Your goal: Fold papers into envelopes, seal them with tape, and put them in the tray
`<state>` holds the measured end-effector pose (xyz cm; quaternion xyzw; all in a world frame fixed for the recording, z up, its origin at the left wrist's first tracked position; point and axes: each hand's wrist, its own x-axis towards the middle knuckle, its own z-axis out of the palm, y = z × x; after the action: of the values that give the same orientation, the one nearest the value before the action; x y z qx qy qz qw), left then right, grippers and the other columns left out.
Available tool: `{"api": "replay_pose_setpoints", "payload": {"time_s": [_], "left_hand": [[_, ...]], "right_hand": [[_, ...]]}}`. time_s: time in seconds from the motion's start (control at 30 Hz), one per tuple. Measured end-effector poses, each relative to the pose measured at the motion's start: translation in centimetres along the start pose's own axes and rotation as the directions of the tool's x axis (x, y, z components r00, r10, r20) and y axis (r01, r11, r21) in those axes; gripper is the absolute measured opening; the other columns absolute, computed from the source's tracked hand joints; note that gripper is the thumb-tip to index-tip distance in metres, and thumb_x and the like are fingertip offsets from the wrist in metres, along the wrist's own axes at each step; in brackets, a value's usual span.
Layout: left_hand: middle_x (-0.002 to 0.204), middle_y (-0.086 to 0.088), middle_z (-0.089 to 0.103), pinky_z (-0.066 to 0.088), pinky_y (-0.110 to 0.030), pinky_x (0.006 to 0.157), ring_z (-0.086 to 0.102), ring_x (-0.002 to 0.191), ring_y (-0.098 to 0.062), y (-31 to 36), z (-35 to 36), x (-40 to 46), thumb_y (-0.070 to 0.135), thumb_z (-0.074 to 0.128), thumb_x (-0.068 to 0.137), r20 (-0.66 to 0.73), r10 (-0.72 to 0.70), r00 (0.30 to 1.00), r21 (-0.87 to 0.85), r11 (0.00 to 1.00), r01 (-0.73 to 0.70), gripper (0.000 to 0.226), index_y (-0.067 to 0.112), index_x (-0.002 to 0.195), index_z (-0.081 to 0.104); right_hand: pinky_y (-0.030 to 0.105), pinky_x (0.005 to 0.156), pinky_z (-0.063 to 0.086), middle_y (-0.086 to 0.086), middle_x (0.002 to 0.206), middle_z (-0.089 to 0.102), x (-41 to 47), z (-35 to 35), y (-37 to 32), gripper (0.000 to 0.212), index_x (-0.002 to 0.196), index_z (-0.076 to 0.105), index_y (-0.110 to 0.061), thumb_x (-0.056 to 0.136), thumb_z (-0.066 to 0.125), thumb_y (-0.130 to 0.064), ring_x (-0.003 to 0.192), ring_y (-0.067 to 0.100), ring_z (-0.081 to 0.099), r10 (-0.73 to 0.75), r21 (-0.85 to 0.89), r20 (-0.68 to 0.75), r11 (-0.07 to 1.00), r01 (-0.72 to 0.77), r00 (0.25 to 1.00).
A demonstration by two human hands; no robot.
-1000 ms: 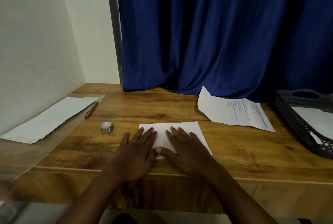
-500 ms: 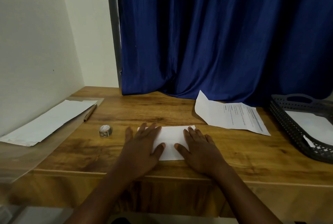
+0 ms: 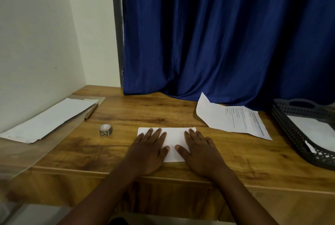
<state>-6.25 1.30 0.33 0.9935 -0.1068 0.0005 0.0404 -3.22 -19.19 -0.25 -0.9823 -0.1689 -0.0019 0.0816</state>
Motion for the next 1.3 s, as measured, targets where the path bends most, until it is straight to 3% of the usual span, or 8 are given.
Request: {"api": "replay_pose_setpoints", "payload": {"time_s": [0.3, 0.47, 0.7, 0.87, 1.0, 1.1, 1.2, 1.3], "left_hand": [[0.169, 0.004, -0.008, -0.003, -0.037, 0.125, -0.011, 0.155, -0.015, -2.3, -0.2, -1.5, 0.076, -0.012, 0.075, -0.024, -0.056, 0.998, -0.035, 0.998, 0.055, 0.102, 0.025, 0.162, 0.000], [0.169, 0.005, -0.010, -0.004, -0.042, 0.127, -0.015, 0.154, -0.014, -2.2, -0.2, -2.1, 0.086, 0.003, 0.080, -0.033, -0.023, 0.999, -0.081, 0.997, 0.020, 0.102, 0.026, 0.162, -0.004], [0.167, 0.013, -0.015, -0.009, -0.046, 0.126, -0.020, 0.153, -0.008, -1.9, -0.3, -4.6, 0.103, 0.014, 0.068, -0.010, 0.156, 0.988, 0.057, 0.986, -0.155, 0.119, 0.033, 0.161, -0.004], [0.167, 0.011, -0.013, 0.000, -0.049, 0.126, -0.016, 0.154, -0.013, -1.9, 1.3, -6.9, 0.081, 0.036, 0.087, -0.116, 0.239, 0.964, 0.122, 0.967, -0.225, 0.097, 0.034, 0.161, -0.004], [0.166, 0.021, -0.009, -0.008, -0.043, 0.126, -0.019, 0.152, -0.003, -2.2, 1.3, -8.3, 0.063, 0.032, 0.096, -0.108, 0.272, 0.956, -0.023, 0.961, -0.276, 0.072, 0.043, 0.159, 0.005], [0.161, 0.033, 0.017, -0.006, -0.031, 0.124, 0.001, 0.151, 0.008, -2.4, -0.3, -9.0, 0.048, 0.040, 0.093, -0.153, 0.285, 0.946, -0.289, 0.903, -0.318, 0.057, 0.052, 0.149, 0.035], [0.130, 0.044, 0.052, 0.026, -0.008, 0.110, 0.047, 0.126, 0.014, -1.5, -3.2, -9.6, 0.052, 0.048, 0.097, -0.263, 0.260, 0.929, -0.400, 0.847, -0.350, 0.034, 0.051, 0.128, 0.061], [0.105, 0.030, 0.068, 0.051, -0.015, 0.079, 0.064, 0.098, 0.002, -0.5, -7.0, -9.5, 0.046, 0.050, 0.099, -0.286, 0.199, 0.937, -0.524, 0.787, -0.327, 0.025, 0.045, 0.111, 0.071]], "right_hand": [[0.045, 0.125, 0.002, 0.000, 0.168, -0.004, -0.4, -0.2, -0.2, 0.102, 0.160, 0.001, -0.027, 0.076, 0.003, -0.085, 0.155, 0.018, -0.005, 0.038, 0.056, -0.024, 0.998, -0.037, 0.999], [0.043, 0.125, -0.001, -0.009, 0.168, -0.008, -1.9, -0.7, -0.4, 0.094, 0.158, 0.002, -0.037, 0.082, 0.025, -0.087, 0.153, 0.012, -0.010, -0.110, 0.068, -0.084, 0.991, 0.116, 0.990], [0.039, 0.123, -0.009, -0.019, 0.164, -0.014, -3.8, -1.3, -0.6, 0.103, 0.158, 0.001, -0.039, 0.074, 0.023, -0.094, 0.147, -0.002, -0.018, -0.203, 0.027, 0.070, 0.979, 0.201, 0.977], [0.037, 0.121, -0.013, -0.023, 0.154, -0.031, -6.7, -1.1, -0.2, 0.101, 0.155, -0.015, -0.043, 0.079, 0.035, -0.089, 0.133, -0.005, -0.034, -0.256, -0.102, 0.076, 0.959, 0.263, 0.964], [0.031, 0.121, -0.007, -0.023, 0.155, -0.023, -8.4, -1.0, 0.2, 0.081, 0.156, -0.006, -0.045, 0.094, 0.043, -0.066, 0.139, -0.003, -0.021, -0.285, -0.113, 0.019, 0.952, 0.285, 0.958], [0.016, 0.115, 0.009, -0.032, 0.157, 0.004, -9.6, -2.8, 0.7, 0.065, 0.152, 0.019, -0.053, 0.097, 0.053, -0.049, 0.137, -0.013, 0.000, -0.314, -0.024, -0.021, 0.949, 0.313, 0.949], [0.014, 0.103, 0.043, -0.033, 0.138, 0.052, -10.2, -5.9, 1.0, 0.040, 0.133, 0.053, -0.057, 0.095, 0.058, -0.043, 0.123, -0.009, 0.052, -0.301, 0.033, -0.082, 0.952, 0.304, 0.950], [0.026, 0.080, 0.056, -0.031, 0.106, 0.069, -10.2, -9.8, 0.5, 0.022, 0.112, 0.067, -0.052, 0.091, 0.061, -0.050, 0.094, -0.007, 0.063, -0.279, 0.101, -0.173, 0.949, 0.299, 0.945]]}}
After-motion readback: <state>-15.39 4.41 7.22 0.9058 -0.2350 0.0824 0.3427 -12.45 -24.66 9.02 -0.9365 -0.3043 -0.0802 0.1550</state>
